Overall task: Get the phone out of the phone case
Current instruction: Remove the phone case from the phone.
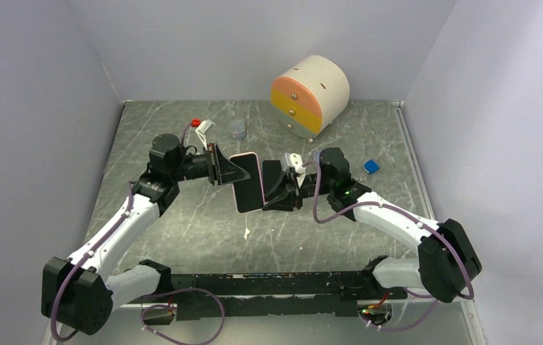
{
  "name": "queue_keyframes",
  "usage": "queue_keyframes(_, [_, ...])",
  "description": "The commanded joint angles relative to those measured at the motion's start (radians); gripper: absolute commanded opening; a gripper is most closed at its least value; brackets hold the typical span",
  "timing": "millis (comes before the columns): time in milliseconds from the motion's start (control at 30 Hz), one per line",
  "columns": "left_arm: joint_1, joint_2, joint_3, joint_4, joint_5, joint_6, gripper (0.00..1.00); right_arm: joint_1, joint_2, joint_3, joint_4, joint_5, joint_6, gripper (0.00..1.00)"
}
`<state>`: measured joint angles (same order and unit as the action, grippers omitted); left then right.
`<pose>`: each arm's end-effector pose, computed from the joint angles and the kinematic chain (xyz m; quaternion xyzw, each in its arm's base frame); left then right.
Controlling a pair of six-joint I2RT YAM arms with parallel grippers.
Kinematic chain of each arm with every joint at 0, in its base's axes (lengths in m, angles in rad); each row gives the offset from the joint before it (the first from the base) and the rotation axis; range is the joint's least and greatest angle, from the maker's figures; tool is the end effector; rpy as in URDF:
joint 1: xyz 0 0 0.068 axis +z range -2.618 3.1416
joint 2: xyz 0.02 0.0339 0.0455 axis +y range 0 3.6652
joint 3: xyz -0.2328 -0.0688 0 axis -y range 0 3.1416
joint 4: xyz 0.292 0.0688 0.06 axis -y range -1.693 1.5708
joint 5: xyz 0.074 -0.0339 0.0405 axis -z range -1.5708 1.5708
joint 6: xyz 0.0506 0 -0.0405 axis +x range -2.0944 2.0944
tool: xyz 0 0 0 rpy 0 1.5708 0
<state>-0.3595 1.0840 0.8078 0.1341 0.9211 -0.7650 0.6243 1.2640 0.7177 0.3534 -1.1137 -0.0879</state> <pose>0.2778 -0.1475 0.2825 0.1489 0.7216 -0.5969 0.3175 0.2371 0.2268 0.2165 -0.5434 0.4971 0.5364 0.4123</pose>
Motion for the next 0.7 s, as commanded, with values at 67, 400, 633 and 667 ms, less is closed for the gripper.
queue_keyframes(67, [-0.004, 0.022, 0.045, 0.172, 0.077, -0.144, 0.03, 0.029, -0.025, 0.021, 0.013, 0.024, -0.235, 0.00])
queue_keyframes(400, [-0.004, 0.016, 0.025, 0.239, 0.108, -0.174, 0.02, 0.028, 0.038, 0.116, -0.129, 0.074, -0.433, 0.00])
queue_keyframes(633, [-0.004, -0.048, 0.047, 0.041, 0.025, 0.018, 0.03, 0.028, 0.039, 0.121, -0.113, 0.000, -0.326, 0.08])
queue_keyframes(667, [-0.004, -0.056, 0.053, 0.009, 0.006, 0.048, 0.02, 0.029, 0.031, 0.110, -0.099, -0.010, -0.306, 0.13])
